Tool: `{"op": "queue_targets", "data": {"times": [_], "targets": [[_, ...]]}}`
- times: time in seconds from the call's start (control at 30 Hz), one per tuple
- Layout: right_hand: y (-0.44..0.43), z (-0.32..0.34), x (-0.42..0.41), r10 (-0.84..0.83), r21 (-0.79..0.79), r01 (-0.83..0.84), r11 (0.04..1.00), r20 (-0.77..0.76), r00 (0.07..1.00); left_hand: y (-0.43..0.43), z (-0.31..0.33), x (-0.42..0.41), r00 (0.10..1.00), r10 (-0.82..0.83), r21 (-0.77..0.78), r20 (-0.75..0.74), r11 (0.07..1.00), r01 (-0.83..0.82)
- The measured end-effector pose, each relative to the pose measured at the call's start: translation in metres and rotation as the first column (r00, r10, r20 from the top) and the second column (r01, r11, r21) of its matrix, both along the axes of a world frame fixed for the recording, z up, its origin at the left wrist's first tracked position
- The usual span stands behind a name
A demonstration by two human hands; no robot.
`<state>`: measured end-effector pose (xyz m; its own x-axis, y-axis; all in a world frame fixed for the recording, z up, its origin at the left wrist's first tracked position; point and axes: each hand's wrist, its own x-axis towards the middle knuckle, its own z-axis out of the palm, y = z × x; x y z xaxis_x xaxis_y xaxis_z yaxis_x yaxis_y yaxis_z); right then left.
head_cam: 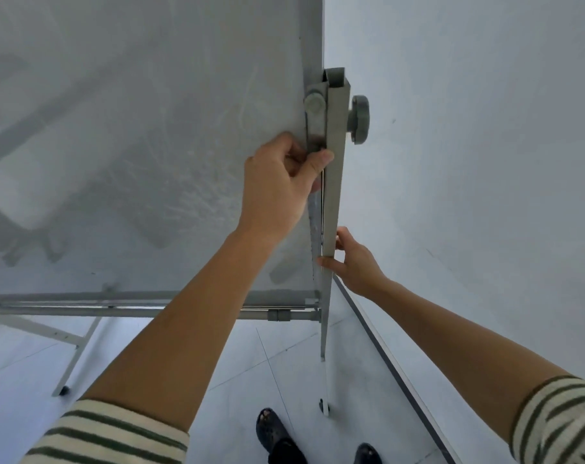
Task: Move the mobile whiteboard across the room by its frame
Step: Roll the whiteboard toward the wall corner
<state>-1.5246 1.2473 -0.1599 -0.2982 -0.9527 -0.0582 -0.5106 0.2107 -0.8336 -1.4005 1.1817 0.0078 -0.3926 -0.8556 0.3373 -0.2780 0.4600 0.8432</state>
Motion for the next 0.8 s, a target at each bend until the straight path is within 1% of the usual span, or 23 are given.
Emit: {"op": "queue_targets", "data": {"times": [0.1, 0.23, 0.47, 0.67, 0.8], "targets": [[0.048, 0.002, 0.002, -0.023, 0.026, 0.023, 0.999, -0.004, 1.000, 0.039, 0.002, 0.002, 0.999, -0.044, 0.002, 0.021, 0.999, 0.044], [0.106, 0.003, 0.013, -0.110, 0.038, 0.110, 0.993, -0.002, 0.994, 0.090, 0.003, 0.003, 0.992, -0.128, -0.001, 0.021, 0.992, 0.128], [0.203, 0.002, 0.048, -0.264, 0.061, 0.266, 0.962, -0.037, 0.964, 0.172, -0.005, 0.022, 0.968, -0.247, 0.011, -0.039, 0.969, 0.247], [0.299, 0.003, 0.078, -0.326, 0.082, 0.327, 0.941, -0.023, 0.945, 0.261, -0.007, 0.045, 0.940, -0.336, 0.034, -0.054, 0.941, 0.338], [0.364, 0.003, 0.086, -0.357, 0.089, 0.357, 0.930, -0.010, 0.934, 0.324, -0.003, 0.051, 0.929, -0.369, 0.022, -0.022, 0.929, 0.369]]}}
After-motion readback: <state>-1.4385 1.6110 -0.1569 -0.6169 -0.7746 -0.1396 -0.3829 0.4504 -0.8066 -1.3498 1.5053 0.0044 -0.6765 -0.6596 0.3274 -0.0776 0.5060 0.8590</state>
